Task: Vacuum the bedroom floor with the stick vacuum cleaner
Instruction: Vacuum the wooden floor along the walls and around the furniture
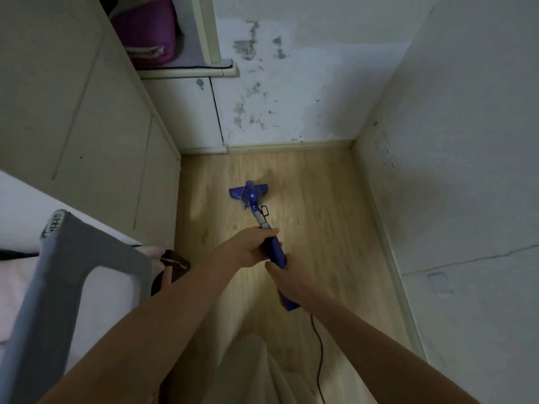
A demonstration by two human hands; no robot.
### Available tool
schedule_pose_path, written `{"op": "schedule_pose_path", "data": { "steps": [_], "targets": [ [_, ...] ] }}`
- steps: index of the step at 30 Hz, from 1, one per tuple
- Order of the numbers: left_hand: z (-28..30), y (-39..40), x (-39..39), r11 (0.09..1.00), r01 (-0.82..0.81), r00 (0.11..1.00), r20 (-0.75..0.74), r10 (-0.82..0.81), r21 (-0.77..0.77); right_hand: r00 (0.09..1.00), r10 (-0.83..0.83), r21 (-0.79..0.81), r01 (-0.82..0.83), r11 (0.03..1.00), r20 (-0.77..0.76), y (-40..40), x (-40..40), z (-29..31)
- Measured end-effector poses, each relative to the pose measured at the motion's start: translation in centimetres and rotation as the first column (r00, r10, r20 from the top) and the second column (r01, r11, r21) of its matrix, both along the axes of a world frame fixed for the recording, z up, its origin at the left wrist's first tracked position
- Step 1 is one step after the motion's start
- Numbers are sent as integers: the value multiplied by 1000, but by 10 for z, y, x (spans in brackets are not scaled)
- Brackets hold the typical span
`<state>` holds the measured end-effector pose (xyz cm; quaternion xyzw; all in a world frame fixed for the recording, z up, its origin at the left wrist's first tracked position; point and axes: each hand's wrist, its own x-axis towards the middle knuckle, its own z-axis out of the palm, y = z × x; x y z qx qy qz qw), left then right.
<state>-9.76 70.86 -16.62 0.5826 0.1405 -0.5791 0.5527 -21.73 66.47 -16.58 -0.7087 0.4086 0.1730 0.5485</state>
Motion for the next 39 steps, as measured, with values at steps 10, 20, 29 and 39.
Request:
{"op": "schedule_pose_path", "data": {
  "steps": [10,20,29,39],
  "targets": [
    [25,18,-120,997,-79,979,-189,75,-15,993,110,32,-109,994,-37,-4,-121,61],
    [14,29,-227,973,-150,949,-249,192,177,872,299,286,-195,938,-388,1,-220,27],
    [22,33,-266,959,-84,924,-340,177,270,733,504,301,-406,863,-457,-4,-249,30],
    [26,29,-269,893,-123,901,-328,284,433,800,487,191,-447,874,-352,17,-262,36]
  ]
}}
